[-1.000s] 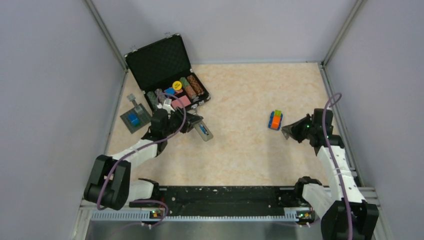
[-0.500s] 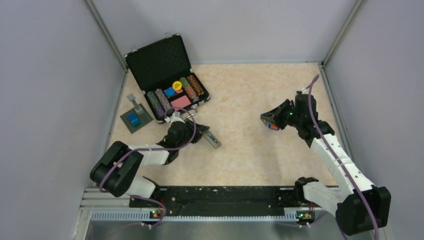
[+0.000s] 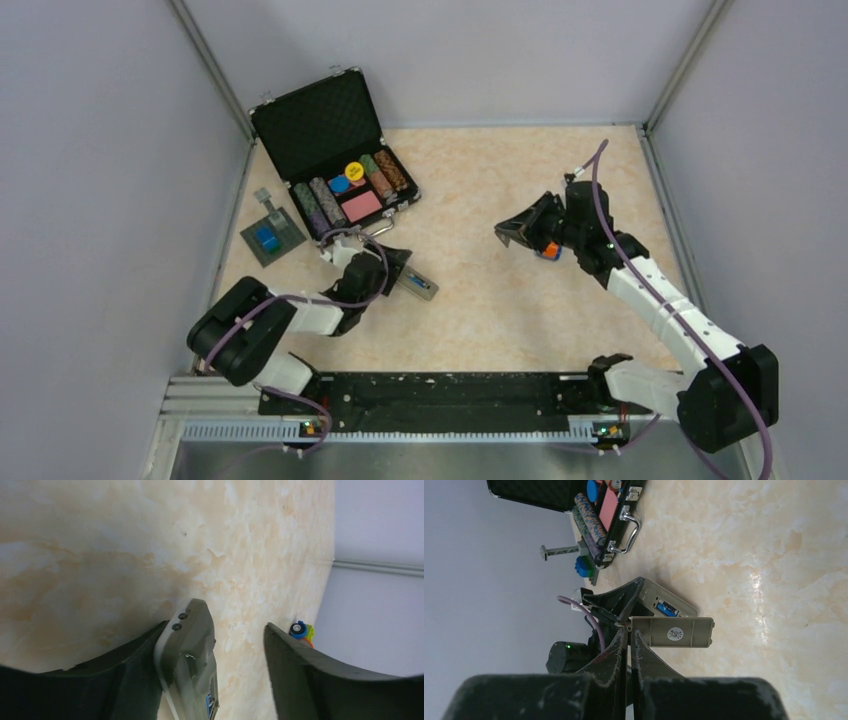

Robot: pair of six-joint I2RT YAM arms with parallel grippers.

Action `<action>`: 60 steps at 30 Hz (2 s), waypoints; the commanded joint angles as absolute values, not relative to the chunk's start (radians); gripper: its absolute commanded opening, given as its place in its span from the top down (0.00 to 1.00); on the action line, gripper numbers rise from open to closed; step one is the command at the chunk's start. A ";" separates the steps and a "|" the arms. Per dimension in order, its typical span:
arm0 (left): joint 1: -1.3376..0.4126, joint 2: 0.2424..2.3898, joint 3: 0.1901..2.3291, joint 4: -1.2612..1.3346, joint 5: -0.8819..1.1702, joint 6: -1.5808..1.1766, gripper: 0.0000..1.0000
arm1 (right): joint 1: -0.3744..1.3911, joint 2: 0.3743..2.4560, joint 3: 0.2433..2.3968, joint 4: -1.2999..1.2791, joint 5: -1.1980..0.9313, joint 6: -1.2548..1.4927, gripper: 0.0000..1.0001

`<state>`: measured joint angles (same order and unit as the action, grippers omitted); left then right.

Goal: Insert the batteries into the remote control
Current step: Place the remote control at the center of the board, then adjust the battery cover.

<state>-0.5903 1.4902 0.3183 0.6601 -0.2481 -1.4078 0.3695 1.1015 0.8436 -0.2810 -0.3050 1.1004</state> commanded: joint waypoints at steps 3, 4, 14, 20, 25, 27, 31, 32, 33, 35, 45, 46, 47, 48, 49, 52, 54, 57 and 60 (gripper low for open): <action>-0.608 1.330 0.292 0.341 -0.375 -1.480 0.11 | 0.390 1.122 0.914 -0.186 -0.348 1.131 1.00; -0.610 1.300 0.296 0.278 -0.390 -1.492 0.08 | 0.390 1.125 0.917 -0.182 -0.355 1.134 1.00; -0.614 0.941 0.315 -0.296 -0.388 -1.597 0.01 | 0.425 1.157 0.948 -0.101 -0.400 1.160 1.00; -0.614 0.807 0.324 -0.488 -0.395 -1.605 0.01 | 0.474 1.173 0.970 -0.079 -0.389 1.167 1.00; -0.614 0.816 0.428 -0.680 -0.478 -1.539 0.01 | 0.500 1.185 0.985 -0.077 -0.387 1.170 1.00; -0.615 0.823 0.488 -0.733 -0.505 -1.495 0.01 | 0.510 1.190 0.995 -0.073 -0.388 1.165 1.00; -0.614 0.791 0.568 -0.623 -0.502 -1.286 0.02 | 0.526 1.205 1.037 -0.069 -0.414 1.143 1.00; -0.614 0.773 0.573 -0.546 -0.481 -1.206 0.04 | 0.529 1.208 1.051 -0.065 -0.430 1.137 1.00; -0.614 0.754 0.582 -0.469 -0.453 -1.099 0.05 | 0.529 1.211 1.071 -0.066 -0.441 1.131 1.00; -0.612 0.726 0.614 -0.353 -0.408 -0.989 0.05 | 0.529 1.210 1.110 -0.055 -0.461 1.124 1.00; -0.541 0.876 0.907 -0.074 0.135 -0.916 0.06 | 0.530 1.225 1.249 0.283 -0.643 1.228 1.00; -0.535 0.921 0.943 -0.035 0.204 -0.952 0.07 | 0.530 1.224 1.257 0.325 -0.656 1.243 1.00; -0.528 0.957 0.968 0.030 0.287 -0.993 0.09 | 0.529 1.228 1.264 0.369 -0.669 1.260 1.00; -0.522 0.988 0.985 0.101 0.333 -1.045 0.09 | 0.530 1.228 1.272 0.427 -0.678 1.278 1.00; -0.513 1.014 0.989 0.180 0.363 -1.095 0.09 | 0.530 1.230 1.280 0.464 -0.687 1.292 1.00; -0.474 1.061 0.985 0.410 0.393 -1.253 0.13 | 0.530 1.230 1.288 0.584 -0.678 1.352 1.00; -0.464 1.087 0.992 0.555 0.391 -1.340 0.11 | 0.529 1.227 1.279 0.661 -0.641 1.401 1.00; -0.461 1.140 1.018 0.732 0.411 -1.440 0.02 | 0.529 1.243 1.258 0.821 -0.598 1.510 1.00; -0.462 1.195 1.042 0.895 0.436 -1.574 0.01 | 0.530 1.271 1.286 0.918 -0.593 1.565 1.00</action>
